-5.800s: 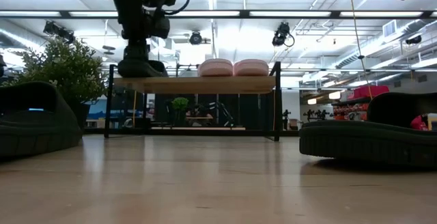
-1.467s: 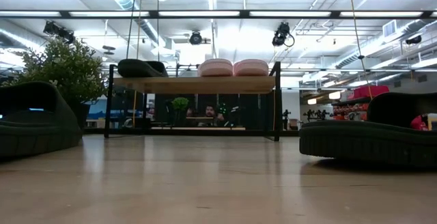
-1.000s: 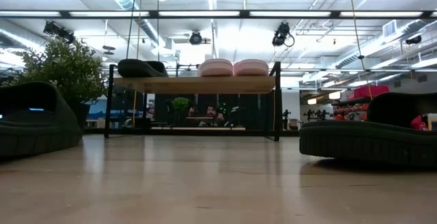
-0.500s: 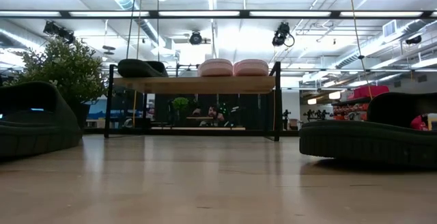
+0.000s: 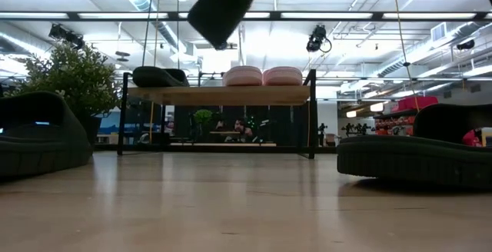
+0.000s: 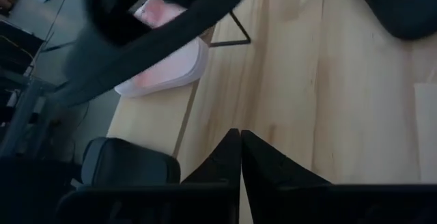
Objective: Pick and place slides into the shelf
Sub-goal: Put the right black slide on the shelf
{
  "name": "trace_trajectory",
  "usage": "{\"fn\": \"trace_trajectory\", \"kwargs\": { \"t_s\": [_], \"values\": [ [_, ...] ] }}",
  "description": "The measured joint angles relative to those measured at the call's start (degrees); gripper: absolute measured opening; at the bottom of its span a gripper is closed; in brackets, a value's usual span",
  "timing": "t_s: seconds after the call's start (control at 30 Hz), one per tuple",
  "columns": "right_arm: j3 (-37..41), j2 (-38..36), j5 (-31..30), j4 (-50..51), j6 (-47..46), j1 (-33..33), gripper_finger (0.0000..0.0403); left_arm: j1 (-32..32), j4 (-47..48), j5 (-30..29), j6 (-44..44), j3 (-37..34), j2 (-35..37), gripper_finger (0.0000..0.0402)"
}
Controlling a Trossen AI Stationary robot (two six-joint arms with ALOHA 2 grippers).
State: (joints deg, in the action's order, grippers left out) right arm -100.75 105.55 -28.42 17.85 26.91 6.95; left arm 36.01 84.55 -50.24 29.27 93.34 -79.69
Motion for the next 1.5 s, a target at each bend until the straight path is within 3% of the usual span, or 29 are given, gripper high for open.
{"fn": "trace_trajectory", "kwargs": {
  "t_s": [0.3,0.53,0.73,1.13,1.5],
  "values": [
    [0.00,6.77,8.46,-11.62,0.55,8.10,0.0010,-0.02,0.31,-0.35,0.13,0.00,-0.02,0.0015],
    [0.00,10.38,4.31,-13.58,7.60,10.25,0.0011,-0.04,0.35,-0.63,0.12,0.00,-0.02,0.0016],
    [-0.13,11.44,3.59,-13.19,7.68,11.63,0.0012,-0.04,0.39,-0.63,1.35,0.00,-0.02,0.0005],
    [-0.04,10.23,-0.10,-8.05,7.18,12.87,0.0019,-0.21,-0.43,-0.63,1.65,0.00,-0.04,0.0032],
    [-0.02,11.24,1.94,-3.16,4.94,12.91,0.0095,-0.22,-0.49,-0.61,1.60,0.00,-0.04,0.0007]
  ]
}}
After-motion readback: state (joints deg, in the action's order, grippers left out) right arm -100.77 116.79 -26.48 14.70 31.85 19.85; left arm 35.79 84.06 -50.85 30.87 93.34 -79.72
